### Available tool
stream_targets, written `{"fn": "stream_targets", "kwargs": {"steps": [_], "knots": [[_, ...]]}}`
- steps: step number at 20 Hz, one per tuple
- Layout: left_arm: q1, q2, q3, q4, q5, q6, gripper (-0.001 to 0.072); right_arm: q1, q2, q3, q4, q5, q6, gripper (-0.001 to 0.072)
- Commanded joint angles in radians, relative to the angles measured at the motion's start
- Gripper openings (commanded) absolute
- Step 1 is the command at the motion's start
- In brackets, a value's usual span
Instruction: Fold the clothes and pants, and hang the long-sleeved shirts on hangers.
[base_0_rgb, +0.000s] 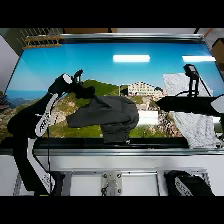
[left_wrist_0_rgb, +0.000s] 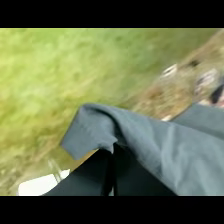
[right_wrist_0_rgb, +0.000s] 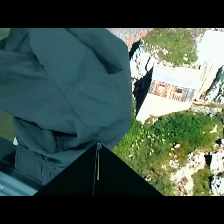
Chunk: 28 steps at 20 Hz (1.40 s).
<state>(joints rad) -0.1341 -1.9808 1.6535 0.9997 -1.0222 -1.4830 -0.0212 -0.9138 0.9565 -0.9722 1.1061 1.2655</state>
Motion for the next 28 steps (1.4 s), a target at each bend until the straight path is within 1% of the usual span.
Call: {"fn": "stream_targets", "kwargs": {"steps": [1,2,3,4,5,6,7,8,10,12,13,14,15,16,17,18,19,20,22,24,25,28], "knots": [[0.032,0.022,0.077,-0.003,-0.030,-0.016,0.0003,0.050,-0.055,-0.043,-0.148,0.000,0.124,0.0017],[0.049,0.040,0.096,0.004,-0.041,-0.015,0.0003,0.079,-0.079,-0.066,-0.220,-0.034,0.204,0.0017],[0.065,0.057,0.108,0.002,-0.051,-0.013,0.0003,0.104,-0.109,-0.088,-0.249,-0.072,0.259,0.0019],[0.076,0.074,0.111,0.002,-0.058,-0.012,0.0003,0.120,-0.146,-0.106,-0.233,-0.116,0.274,0.0060],[0.081,0.086,0.111,0.003,-0.065,-0.006,0.0003,0.130,-0.198,-0.114,-0.186,-0.154,0.273,0.0316],[0.089,0.092,0.110,0.003,-0.077,-0.005,0.0003,0.135,-0.252,-0.114,-0.130,-0.194,0.272,0.0641],[0.088,0.092,0.110,0.003,-0.090,-0.005,0.0003,0.135,-0.311,-0.114,-0.064,-0.246,0.272,0.0704],[0.088,0.091,0.110,0.003,-0.102,-0.005,0.0003,0.135,-0.368,-0.113,0.009,-0.293,0.253,0.0705],[0.088,0.090,0.110,0.003,-0.105,-0.005,0.0003,0.137,-0.464,-0.112,0.185,-0.351,0.140,0.0704],[0.088,0.090,0.110,0.002,-0.103,-0.005,0.0003,0.145,-0.536,-0.111,0.373,-0.358,-0.002,0.0702],[0.088,0.090,0.110,0.002,-0.103,-0.006,0.0003,0.155,-0.563,-0.111,0.443,-0.359,-0.061,0.0696],[0.088,0.090,0.110,0.002,-0.103,-0.005,0.0003,0.165,-0.582,-0.110,0.482,-0.359,-0.100,0.0641],[0.088,0.090,0.110,0.002,-0.104,-0.006,0.0003,0.172,-0.595,-0.110,0.505,-0.359,-0.135,0.0518],[0.088,0.090,0.110,0.002,-0.105,-0.006,0.0004,0.176,-0.600,-0.110,0.510,-0.359,-0.167,0.0340],[0.089,0.096,0.110,0.003,-0.108,-0.005,0.0003,0.176,-0.598,-0.105,0.507,-0.355,-0.203,0.0088],[0.091,0.112,0.110,0.003,-0.106,-0.005,0.0003,0.171,-0.584,-0.089,0.491,-0.341,-0.236,0.0017],[0.097,0.148,0.110,0.003,-0.094,-0.002,0.0003,0.161,-0.558,-0.057,0.446,-0.318,-0.241,0.0016],[0.105,0.197,0.110,0.002,-0.072,0.012,0.0003,0.147,-0.516,-0.003,0.370,-0.281,-0.239,0.0016],[0.119,0.337,0.111,0.002,-0.028,0.042,0.0003,0.120,-0.406,0.142,0.188,-0.177,-0.174,0.0016],[0.128,0.506,0.110,0.003,-0.023,0.067,0.0003,0.116,-0.281,0.302,0.019,-0.063,-0.104,0.0016],[0.127,0.597,0.110,0.002,-0.024,0.080,0.0004,0.118,-0.216,0.374,-0.034,-0.015,-0.075,0.0016],[0.114,0.844,0.110,0.002,-0.023,0.090,0.0003,0.118,-0.042,0.489,-0.045,0.050,-0.005,0.0016]]}}
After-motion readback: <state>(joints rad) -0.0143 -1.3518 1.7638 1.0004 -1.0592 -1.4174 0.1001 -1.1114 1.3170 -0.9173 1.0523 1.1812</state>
